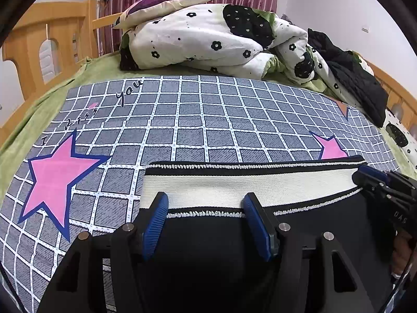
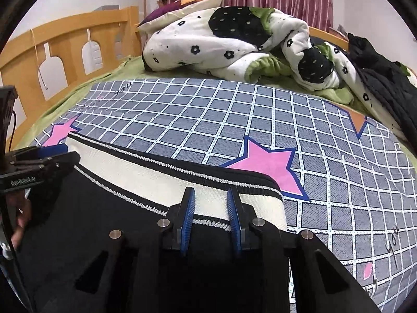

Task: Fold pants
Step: 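Hold the white waistband with both tools and pull it taut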

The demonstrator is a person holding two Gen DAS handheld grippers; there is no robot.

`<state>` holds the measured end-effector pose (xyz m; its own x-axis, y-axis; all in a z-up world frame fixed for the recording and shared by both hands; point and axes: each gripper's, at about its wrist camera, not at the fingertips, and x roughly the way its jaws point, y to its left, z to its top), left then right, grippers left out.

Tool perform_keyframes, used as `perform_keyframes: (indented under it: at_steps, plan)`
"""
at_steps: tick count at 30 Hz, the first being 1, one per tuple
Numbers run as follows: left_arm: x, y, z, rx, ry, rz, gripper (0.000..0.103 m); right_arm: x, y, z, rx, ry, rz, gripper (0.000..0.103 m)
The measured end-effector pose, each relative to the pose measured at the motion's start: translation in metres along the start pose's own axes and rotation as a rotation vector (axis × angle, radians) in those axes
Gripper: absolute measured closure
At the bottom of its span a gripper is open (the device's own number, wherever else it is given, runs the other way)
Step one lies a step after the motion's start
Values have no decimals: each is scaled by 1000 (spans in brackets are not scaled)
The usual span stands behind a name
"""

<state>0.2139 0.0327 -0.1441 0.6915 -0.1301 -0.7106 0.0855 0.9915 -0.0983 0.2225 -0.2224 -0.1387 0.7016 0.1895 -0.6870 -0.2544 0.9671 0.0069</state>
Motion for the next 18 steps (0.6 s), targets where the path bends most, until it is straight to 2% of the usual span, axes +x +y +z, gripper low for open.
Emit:
perform_keyframes:
  at_steps: [10, 18]
  plan:
    - [4, 0, 1, -7, 0, -7, 44, 1, 1, -2, 29, -21, 19, 77]
    - [10, 3, 1, -20, 17, -34, 42, -1, 6, -3, 21, -32, 1, 77]
